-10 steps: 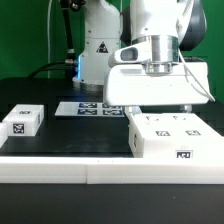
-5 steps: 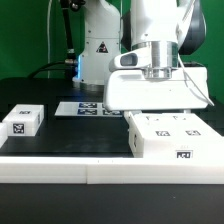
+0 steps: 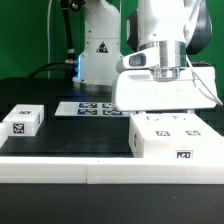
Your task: Assemble cabinet
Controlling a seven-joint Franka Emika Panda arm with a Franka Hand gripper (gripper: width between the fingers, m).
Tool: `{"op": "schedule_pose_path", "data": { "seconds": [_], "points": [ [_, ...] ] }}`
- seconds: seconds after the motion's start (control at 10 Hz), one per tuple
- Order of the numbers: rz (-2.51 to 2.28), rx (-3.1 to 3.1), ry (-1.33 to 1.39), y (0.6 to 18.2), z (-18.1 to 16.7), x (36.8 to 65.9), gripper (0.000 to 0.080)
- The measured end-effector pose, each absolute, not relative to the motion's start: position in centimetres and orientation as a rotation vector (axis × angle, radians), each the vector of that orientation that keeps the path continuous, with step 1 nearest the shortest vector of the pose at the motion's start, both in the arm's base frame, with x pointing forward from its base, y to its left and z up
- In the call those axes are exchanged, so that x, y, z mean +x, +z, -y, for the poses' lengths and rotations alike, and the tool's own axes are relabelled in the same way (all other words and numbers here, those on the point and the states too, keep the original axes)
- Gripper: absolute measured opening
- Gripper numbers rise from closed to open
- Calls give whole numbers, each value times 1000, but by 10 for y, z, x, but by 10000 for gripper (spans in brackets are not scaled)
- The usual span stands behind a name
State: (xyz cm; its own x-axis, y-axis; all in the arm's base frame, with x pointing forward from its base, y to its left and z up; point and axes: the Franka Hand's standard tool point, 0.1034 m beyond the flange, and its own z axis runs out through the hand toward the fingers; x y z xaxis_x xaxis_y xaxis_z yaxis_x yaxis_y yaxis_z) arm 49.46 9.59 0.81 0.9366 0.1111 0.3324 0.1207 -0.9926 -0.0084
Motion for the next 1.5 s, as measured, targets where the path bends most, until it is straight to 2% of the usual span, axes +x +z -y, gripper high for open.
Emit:
{"op": "schedule_pose_path", "data": {
  "seconds": [0.1,0.2,0.3,1.0,1.2,1.5],
  "points": [
    [187,-3065,-522,7,-94,494,390],
    [187,-3067,-523,7,-92,495,390],
    [177,-3073,-524,7,-87,495,220],
    [193,-3074,-523,7,-86,495,211],
    [229,-3074,-516,19,-86,495,212],
    [236,-3061,-540,48,-88,498,211]
  ]
}}
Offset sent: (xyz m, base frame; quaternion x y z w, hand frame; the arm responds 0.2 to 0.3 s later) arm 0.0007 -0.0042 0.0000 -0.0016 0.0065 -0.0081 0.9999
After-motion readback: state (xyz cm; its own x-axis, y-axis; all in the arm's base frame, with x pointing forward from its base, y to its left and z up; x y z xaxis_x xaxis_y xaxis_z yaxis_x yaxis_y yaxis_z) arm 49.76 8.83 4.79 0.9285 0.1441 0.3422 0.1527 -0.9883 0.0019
